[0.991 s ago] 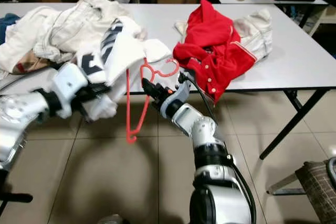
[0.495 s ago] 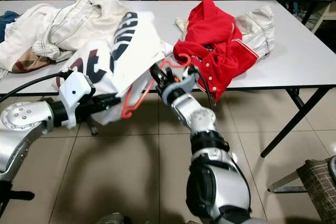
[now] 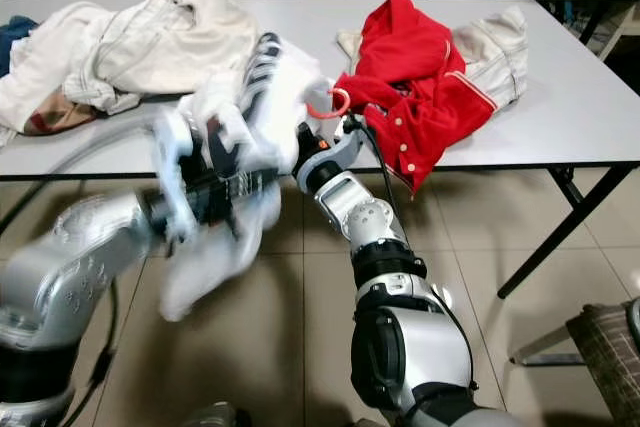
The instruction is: Hang hanger
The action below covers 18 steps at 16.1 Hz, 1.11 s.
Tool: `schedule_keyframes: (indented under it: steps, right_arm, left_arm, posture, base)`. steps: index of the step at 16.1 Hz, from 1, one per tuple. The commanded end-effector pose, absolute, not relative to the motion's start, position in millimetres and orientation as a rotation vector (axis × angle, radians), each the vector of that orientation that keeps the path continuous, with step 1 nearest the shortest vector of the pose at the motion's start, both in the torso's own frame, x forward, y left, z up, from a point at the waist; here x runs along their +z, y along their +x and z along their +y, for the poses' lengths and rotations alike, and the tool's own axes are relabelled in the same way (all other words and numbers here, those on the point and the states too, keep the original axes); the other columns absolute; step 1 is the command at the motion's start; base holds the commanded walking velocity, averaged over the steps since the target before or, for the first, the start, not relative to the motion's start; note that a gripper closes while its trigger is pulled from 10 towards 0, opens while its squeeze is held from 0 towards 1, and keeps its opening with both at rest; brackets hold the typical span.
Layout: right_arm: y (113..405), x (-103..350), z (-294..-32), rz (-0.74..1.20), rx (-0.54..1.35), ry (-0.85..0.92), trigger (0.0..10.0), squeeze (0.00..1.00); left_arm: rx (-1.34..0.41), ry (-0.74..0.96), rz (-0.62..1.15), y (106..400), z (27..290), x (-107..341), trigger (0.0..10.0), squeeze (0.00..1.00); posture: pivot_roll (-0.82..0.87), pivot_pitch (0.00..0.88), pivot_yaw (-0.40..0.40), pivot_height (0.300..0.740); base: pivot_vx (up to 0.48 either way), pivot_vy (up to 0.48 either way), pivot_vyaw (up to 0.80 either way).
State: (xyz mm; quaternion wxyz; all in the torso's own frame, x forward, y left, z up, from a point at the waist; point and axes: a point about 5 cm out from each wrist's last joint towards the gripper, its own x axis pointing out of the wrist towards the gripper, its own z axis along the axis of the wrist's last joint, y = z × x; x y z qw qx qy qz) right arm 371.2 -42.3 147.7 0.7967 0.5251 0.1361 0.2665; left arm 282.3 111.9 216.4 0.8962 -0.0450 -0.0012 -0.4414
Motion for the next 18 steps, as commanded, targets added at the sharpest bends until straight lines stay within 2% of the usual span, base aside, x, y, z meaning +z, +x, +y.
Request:
schedule_keyframes:
  steps: [1, 3, 4, 5, 6, 7, 10, 12, 15, 18]
  right_arm:
    - [354.3, 166.7, 16.8, 0.304, 0.729, 1.166, 10.0, 0.0]
    - [351.4, 169.3, 5.5, 0.306, 0.778, 1.212, 10.0, 0.0]
    - [349.9, 169.2, 1.8, 0.313, 0.792, 1.205, 10.0, 0.0]
    - [347.1, 168.9, -2.3, 0.302, 0.805, 1.177, 10.0, 0.0]
    - [344.9, 168.6, -5.7, 0.296, 0.809, 1.172, 10.0, 0.0]
    - [344.0, 167.5, -10.8, 0.295, 0.796, 1.172, 10.0, 0.0]
    - [345.3, 165.4, -22.8, 0.295, 0.761, 1.156, 10.0, 0.0]
    - [343.6, 160.0, -25.9, 0.324, 0.759, 1.06, 10.0, 0.0]
    - [344.4, 159.5, -31.1, 0.307, 0.751, 1.1, 10.0, 0.0]
    - [346.1, 159.5, -37.0, 0.293, 0.731, 1.028, 10.0, 0.0]
  left_arm:
    - [-0.822, -0.066, -0.002, 289.6, 120.6, 216.5, 0.0, 0.0]
    - [-0.752, -0.024, 0.013, 293.4, 123.0, 213.8, 0.4, 0.0]
    - [-0.74, -0.043, 0.019, 294.0, 120.6, 211.9, 2.6, 0.0]
    - [-0.741, -0.035, 0.029, 292.9, 116.1, 209.1, 9.4, 0.0]
    - [-0.763, -0.036, 0.038, 290.4, 111.1, 206.9, 10.0, 0.0]
    - [-0.82, -0.061, 0.052, 283.9, 105.1, 205.6, 10.0, 1.0]
    - [-0.881, -0.015, 0.112, 272.4, 104.2, 200.1, 10.0, 1.0]
    - [-0.88, 0.053, 0.132, 270.0, 112.5, 196.8, 10.0, 1.0]
    - [-0.948, 0.142, 0.105, 261.5, 126.8, 205.3, 10.0, 1.0]
    - [-0.91, 0.059, 0.03, 260.3, 147.2, 226.1, 10.0, 1.0]
  posture:
    - [0.16, 0.055, 0.022, 0.74]
    - [0.14, 0.046, 0.021, 0.74]
    - [0.13, 0.037, 0.016, 0.74]
    - [0.12, 0.034, 0.013, 0.74]
    - [0.11, 0.03, 0.01, 0.74]
    - [0.1, 0.026, 0.007, 0.74]
    - [0.08, 0.018, 0.001, 0.74]
    - [0.07, 0.008, -0.005, 0.74]
    - [0.07, 0.0, 0.0, 0.74]
    - [0.07, 0.0, 0.01, 0.74]
  base:
    - [0.0, 0.0, 0.0]
    - [0.0, 0.0, 0.0]
    - [0.0, 0.0, 0.0]
    - [0.0, 0.0, 0.0]
    - [0.0, 0.0, 0.0]
    - [0.0, 0.0, 0.0]
    - [0.0, 0.0, 0.0]
    - [0.0, 0.0, 0.0]
    - [0.0, 0.0, 0.0]
    - [0.0, 0.0, 0.0]
